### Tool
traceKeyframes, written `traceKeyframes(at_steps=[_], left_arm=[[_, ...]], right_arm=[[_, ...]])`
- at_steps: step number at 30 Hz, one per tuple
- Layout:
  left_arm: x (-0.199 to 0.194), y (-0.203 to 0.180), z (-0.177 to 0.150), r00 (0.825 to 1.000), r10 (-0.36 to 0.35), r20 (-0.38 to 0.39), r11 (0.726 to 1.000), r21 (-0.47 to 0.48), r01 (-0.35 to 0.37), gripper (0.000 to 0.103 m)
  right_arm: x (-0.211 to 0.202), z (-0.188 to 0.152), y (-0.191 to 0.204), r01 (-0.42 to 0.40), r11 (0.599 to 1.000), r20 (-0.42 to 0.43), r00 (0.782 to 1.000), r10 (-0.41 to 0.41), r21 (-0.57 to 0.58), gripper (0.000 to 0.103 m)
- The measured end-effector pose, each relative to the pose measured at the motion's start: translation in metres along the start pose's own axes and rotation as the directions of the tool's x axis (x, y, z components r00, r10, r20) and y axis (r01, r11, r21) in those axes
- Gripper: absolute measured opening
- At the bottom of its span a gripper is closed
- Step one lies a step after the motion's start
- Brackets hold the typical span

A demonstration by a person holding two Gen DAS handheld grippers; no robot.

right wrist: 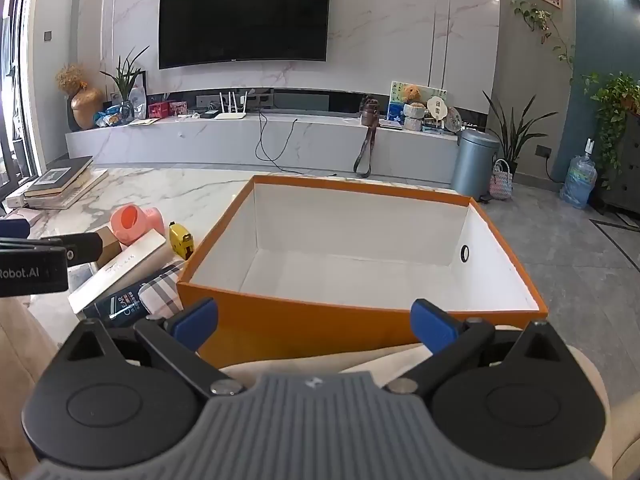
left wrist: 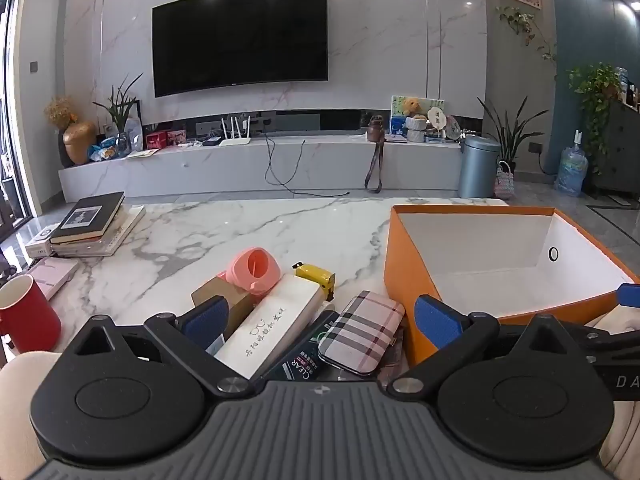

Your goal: Organize rigid objects

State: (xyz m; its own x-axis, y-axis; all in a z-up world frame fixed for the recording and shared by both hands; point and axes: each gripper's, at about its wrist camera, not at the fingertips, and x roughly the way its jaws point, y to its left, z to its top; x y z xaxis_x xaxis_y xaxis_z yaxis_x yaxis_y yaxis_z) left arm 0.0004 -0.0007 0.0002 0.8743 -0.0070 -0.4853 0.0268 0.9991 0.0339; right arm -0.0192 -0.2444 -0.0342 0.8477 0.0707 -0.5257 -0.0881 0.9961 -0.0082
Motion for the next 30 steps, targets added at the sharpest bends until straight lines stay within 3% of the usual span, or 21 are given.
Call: traceKeyframes(at_steps=[7,30], left_arm=[[-0.002,0.014,-0.005,0.998,-0.053,-0.022,0.994,-0.097,0.051,0.103],[0.000,0.009,-0.004,1.000,-0.030,-0.010,0.998,-0.061,0.029,0.103]], right_arm=[[0.000,0.000,0.000,-0.002,1.000,-0.001,1.000,0.002,0.001,0.101],[-0.001,-0.002,0.002,-0.005,1.000,-0.007,1.000,0.005,-0.010,0.101]])
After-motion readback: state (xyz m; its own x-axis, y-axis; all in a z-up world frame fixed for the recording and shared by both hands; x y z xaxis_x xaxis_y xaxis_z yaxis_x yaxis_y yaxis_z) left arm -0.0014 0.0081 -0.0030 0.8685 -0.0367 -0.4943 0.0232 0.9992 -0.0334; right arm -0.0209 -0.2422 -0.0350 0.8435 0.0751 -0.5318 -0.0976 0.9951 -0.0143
